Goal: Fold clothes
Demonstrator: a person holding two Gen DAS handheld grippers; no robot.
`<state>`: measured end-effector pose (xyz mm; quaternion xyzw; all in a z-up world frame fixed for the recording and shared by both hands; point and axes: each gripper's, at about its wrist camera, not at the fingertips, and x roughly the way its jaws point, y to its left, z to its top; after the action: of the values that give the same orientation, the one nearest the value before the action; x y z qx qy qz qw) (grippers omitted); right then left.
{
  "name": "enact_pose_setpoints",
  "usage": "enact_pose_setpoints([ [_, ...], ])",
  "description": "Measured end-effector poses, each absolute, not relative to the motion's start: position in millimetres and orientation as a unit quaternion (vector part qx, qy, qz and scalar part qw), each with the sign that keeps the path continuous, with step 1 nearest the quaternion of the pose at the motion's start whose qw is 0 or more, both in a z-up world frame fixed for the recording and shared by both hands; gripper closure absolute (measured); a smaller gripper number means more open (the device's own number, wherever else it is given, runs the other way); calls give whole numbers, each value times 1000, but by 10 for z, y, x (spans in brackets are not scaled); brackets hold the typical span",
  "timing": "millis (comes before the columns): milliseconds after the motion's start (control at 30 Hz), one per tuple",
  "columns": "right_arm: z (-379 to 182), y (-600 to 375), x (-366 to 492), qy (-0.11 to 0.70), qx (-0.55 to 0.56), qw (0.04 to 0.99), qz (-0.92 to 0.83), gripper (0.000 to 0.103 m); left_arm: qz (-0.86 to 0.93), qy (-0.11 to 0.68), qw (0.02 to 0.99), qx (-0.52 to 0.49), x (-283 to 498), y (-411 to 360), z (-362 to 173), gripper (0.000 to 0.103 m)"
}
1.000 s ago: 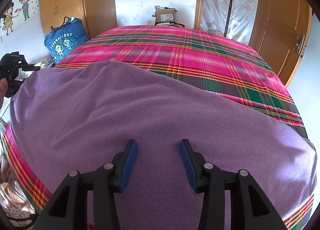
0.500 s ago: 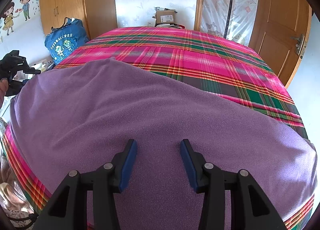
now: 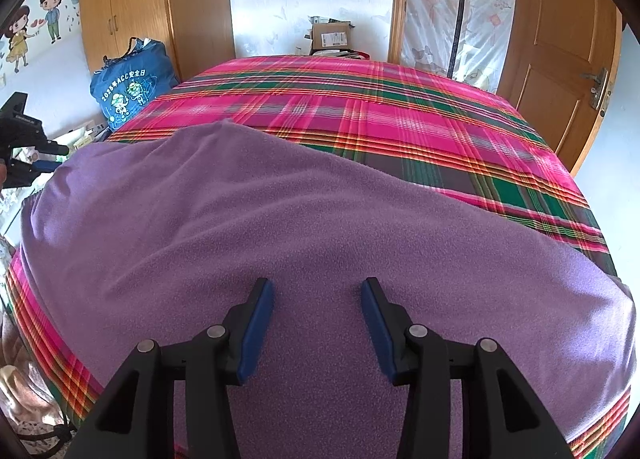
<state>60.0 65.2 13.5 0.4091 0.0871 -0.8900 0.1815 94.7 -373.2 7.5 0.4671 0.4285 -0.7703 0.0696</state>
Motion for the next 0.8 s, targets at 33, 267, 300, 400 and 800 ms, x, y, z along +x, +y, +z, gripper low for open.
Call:
enact_pose_setpoints([
  [33, 136, 649, 605, 87, 409, 181, -890, 56, -773, 420, 70, 470, 973, -3704, 88, 76],
  [267, 126, 649, 614, 85, 405, 181, -892, 56, -784, 365, 82, 496, 1133, -3525, 53, 75],
  [300, 125, 647, 615, 85, 404, 180, -893, 56, -786, 358, 82, 497, 1146, -3504, 61, 75],
  [400, 124, 641, 618, 85, 403, 179, -893, 56, -792, 339, 81, 501, 1147, -3461, 87, 75],
  [800, 118, 617, 630, 83, 400, 175, -896, 56, -801, 283, 77, 523, 1172, -3341, 89, 92],
])
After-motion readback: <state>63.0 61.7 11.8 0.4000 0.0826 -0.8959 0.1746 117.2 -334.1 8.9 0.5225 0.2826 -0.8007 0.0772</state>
